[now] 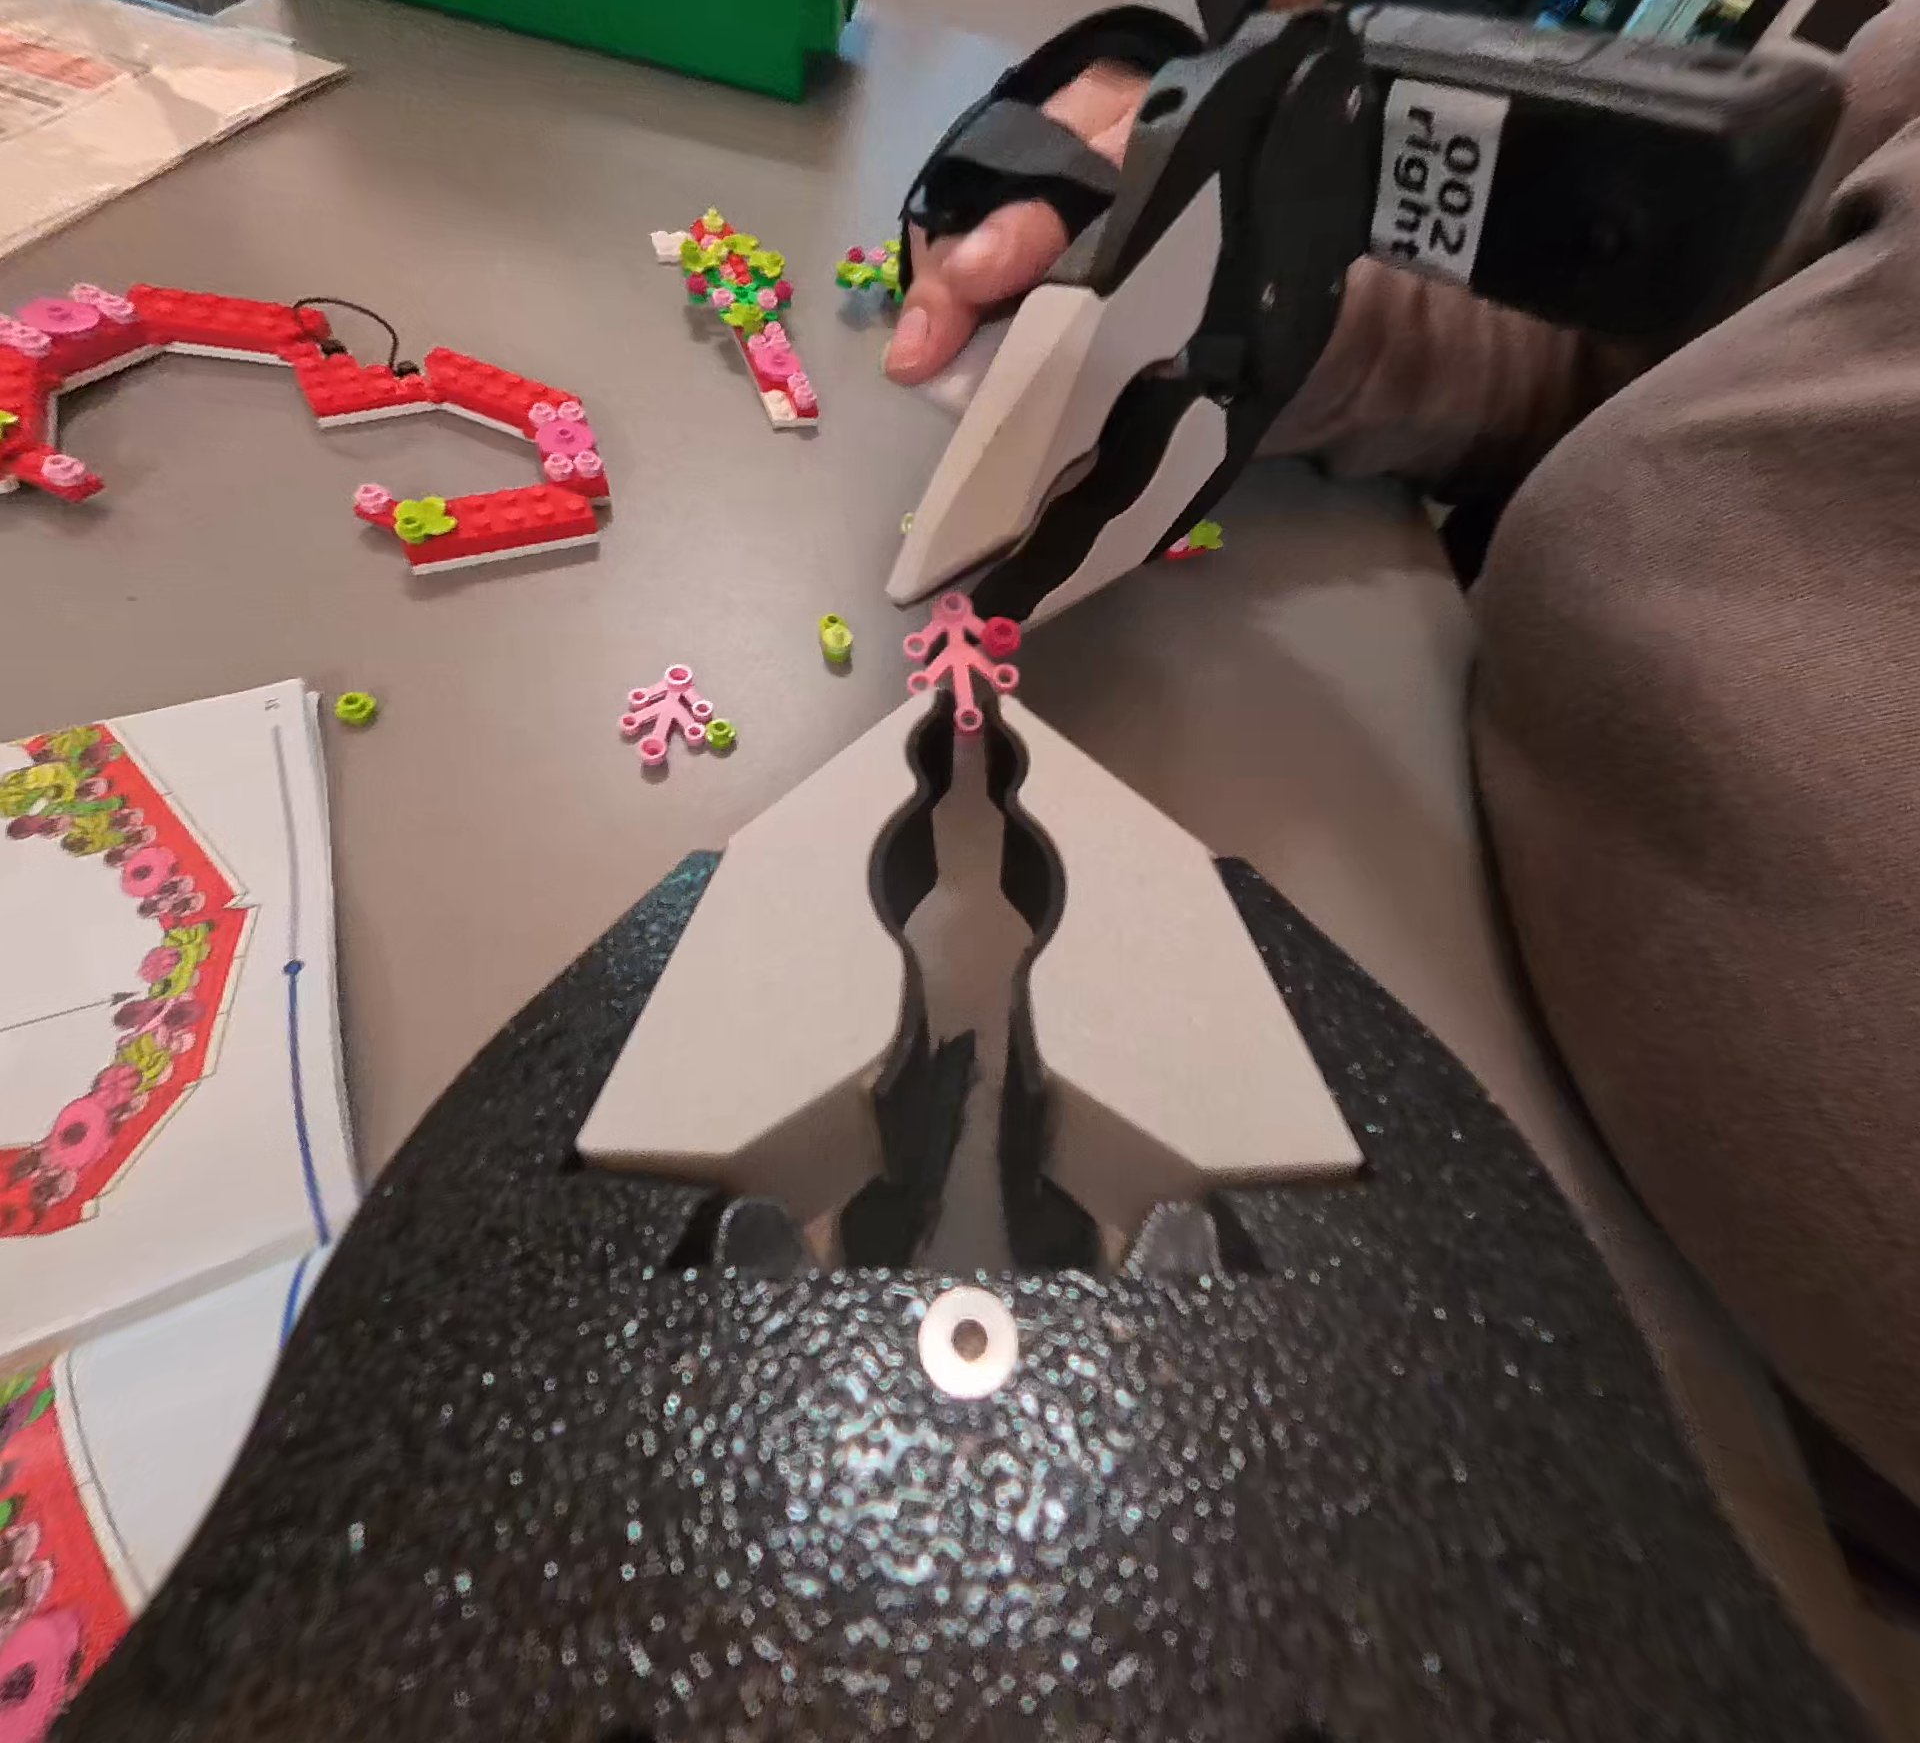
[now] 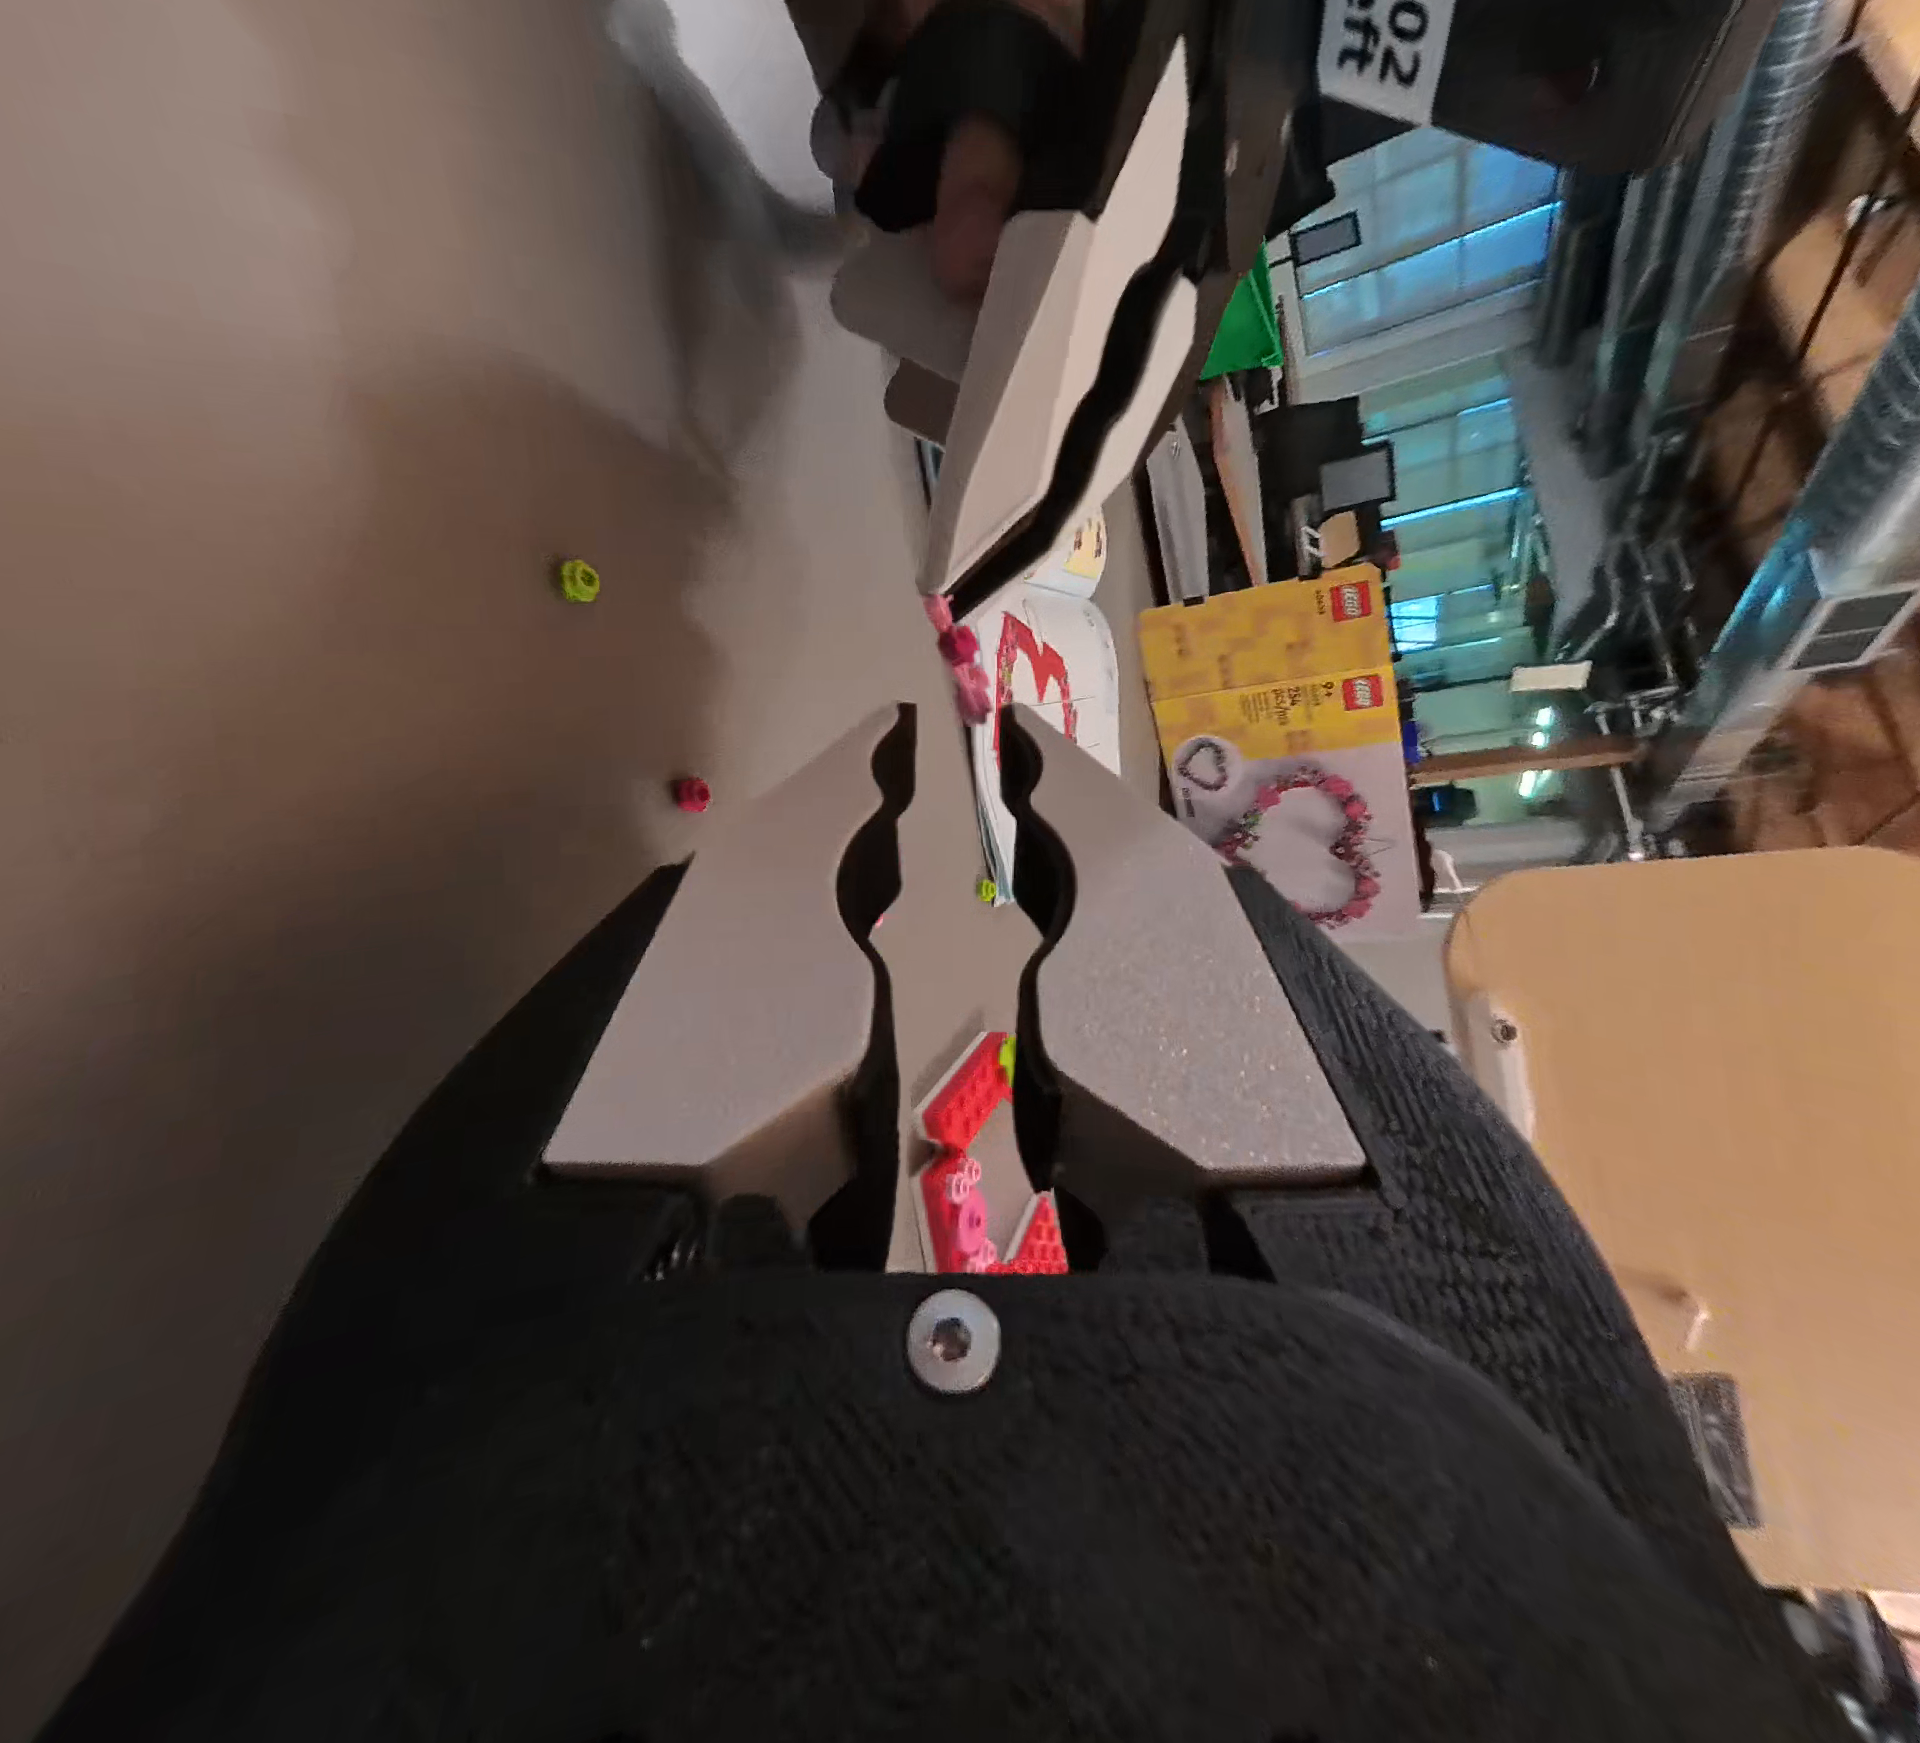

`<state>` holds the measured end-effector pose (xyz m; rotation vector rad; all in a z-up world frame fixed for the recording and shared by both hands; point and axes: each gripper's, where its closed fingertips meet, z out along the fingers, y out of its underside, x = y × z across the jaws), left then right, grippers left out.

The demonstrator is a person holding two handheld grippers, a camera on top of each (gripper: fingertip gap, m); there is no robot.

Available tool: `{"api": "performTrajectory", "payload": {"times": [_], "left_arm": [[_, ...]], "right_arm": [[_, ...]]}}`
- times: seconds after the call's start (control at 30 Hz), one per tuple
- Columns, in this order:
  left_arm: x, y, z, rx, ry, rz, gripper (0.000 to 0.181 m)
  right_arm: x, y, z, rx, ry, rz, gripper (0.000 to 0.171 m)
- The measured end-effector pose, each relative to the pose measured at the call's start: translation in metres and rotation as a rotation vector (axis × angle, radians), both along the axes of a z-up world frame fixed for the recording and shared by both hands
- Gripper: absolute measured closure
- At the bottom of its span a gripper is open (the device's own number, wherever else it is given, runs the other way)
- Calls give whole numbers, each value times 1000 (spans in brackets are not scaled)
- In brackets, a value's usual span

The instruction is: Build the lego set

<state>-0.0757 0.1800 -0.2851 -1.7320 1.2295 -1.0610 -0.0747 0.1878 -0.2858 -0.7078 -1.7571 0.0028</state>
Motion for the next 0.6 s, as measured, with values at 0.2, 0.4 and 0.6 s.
{"api": "performTrajectory", "payload": {"times": [0.2, 0.4, 0.6], "left_arm": [[0, 16, 3, 115, -2, 107, 159], [-9, 39, 4, 809, 298, 237, 140], [-2, 36, 10, 1161, 420, 237, 151]], "right_arm": [[2, 18, -1, 54, -12, -107, 169], [6, 29, 2, 68, -14, -178, 168], [4, 30, 4, 81, -13, -198, 168]]}}
